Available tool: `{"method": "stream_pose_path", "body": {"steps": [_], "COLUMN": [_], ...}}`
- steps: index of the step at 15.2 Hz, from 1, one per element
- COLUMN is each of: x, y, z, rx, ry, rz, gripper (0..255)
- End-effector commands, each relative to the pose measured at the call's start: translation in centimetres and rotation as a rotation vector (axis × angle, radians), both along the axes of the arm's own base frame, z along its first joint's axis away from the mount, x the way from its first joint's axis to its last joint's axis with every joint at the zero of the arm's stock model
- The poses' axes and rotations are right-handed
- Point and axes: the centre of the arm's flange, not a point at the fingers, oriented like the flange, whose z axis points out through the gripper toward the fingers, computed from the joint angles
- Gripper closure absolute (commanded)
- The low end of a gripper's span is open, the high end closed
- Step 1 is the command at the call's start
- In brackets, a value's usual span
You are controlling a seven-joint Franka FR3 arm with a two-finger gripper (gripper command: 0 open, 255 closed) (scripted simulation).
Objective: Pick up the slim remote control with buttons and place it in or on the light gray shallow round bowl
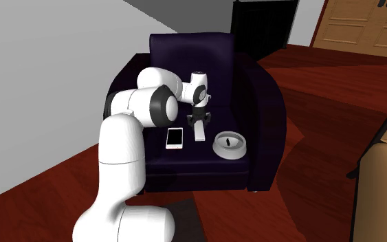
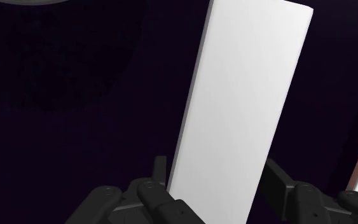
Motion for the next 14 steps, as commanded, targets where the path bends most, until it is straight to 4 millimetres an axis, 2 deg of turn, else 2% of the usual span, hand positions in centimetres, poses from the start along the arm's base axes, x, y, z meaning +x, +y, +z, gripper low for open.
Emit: {"method": "stream_pose_path", "body": {"steps": [1, 4, 14], "x": [0.0, 0.0, 0.0], "y": [0.0, 0.0, 0.0], "z": [0.0, 0.0, 5.2], "rx": [0.0, 0.0, 0.0], "ry": [0.0, 0.0, 0.0], "rz": [0.0, 0.0, 0.0], "gripper": [255, 255, 255]}}
